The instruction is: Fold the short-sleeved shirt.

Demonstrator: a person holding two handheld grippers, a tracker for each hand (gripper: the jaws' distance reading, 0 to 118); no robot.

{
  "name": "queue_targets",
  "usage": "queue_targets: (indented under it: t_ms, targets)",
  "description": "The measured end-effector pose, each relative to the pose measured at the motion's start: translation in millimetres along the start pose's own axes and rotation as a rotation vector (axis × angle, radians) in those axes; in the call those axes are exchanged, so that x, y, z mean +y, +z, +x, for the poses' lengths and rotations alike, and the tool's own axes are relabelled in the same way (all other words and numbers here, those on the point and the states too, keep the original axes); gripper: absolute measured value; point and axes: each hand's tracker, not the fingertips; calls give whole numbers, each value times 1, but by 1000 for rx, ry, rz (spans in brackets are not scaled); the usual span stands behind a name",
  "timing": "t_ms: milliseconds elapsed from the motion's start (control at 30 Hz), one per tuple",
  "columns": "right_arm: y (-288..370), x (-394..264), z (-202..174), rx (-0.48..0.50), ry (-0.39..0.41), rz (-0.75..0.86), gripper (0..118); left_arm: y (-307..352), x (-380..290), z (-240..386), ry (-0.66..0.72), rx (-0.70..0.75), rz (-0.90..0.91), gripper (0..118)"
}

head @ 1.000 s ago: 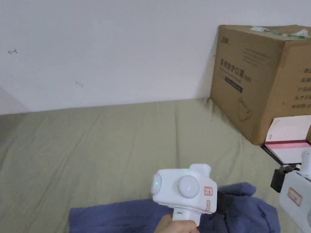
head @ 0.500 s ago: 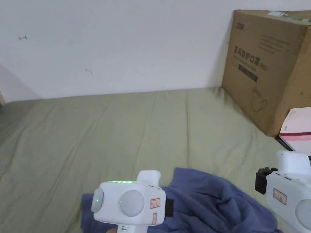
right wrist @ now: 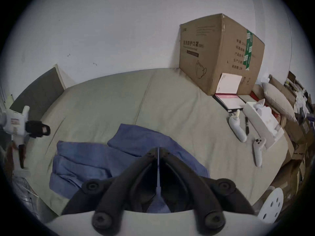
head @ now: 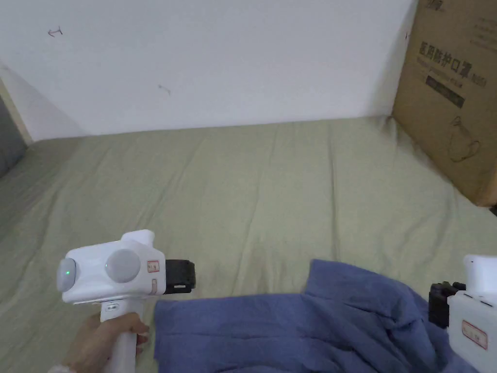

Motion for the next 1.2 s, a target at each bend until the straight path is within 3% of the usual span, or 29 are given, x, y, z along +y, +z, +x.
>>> queue_targets:
  t_ms: [100, 133, 167, 233, 267, 333, 400, 467, 700, 733, 767, 833, 900, 1067, 1133, 1200]
  targets:
    - [-7, -2, 4, -9, -20, -17, 3, -50, -8, -2, -30, 10, -115, 106]
    - [-8, -4, 5, -19, -23, -24, 3, -66, -11, -2, -40, 32, -171, 97]
    - [-10, -5, 6, -31, -27, -36, 3, -83, -19, -2, -41, 54, -217, 79]
    - [-10, -8, 8, -45, -34, -54, 3, -98, -30, -2, -47, 111, -259, 78]
    - [-9, -9, 9, -59, -49, -60, 3, -88, -27, 0, -26, 63, -195, 74]
    - [-8, -12, 12, -54, -97, -54, 3, -77, -25, 4, -57, 80, -211, 54]
    - [-12, -14, 19, -19, -132, -69, 3, -70, -23, 6, -127, 71, -188, 48]
    - [-14, -15, 19, -23, -122, -76, 3, -64, -18, 4, -93, 71, -187, 5]
    - [-30, 15, 51, -6, -75, -121, 4, -28, -6, -4, -61, 6, -126, 5]
    - [-34, 23, 58, -5, -85, -123, 13, -23, -4, -4, -63, 1, -116, 5]
    - [-41, 32, 66, 17, -95, -135, 34, -18, -3, -4, -75, 6, -103, 5]
    - [-67, 46, 81, 81, -99, -206, 101, -7, -3, 5, -98, 10, -90, 5]
    - [-95, 54, 87, 51, -109, -229, 103, 0, -4, 9, -102, 12, -80, 5]
    - [-164, 41, 85, 1, -47, -475, 100, -4, -11, 14, -126, 36, -80, 5]
    - [-175, 26, 75, 38, -20, -537, 90, -10, -11, 13, -124, 37, -92, 5]
    - [-183, 9, 63, 114, 20, -593, 87, -15, -13, 11, -120, 43, -108, 5]
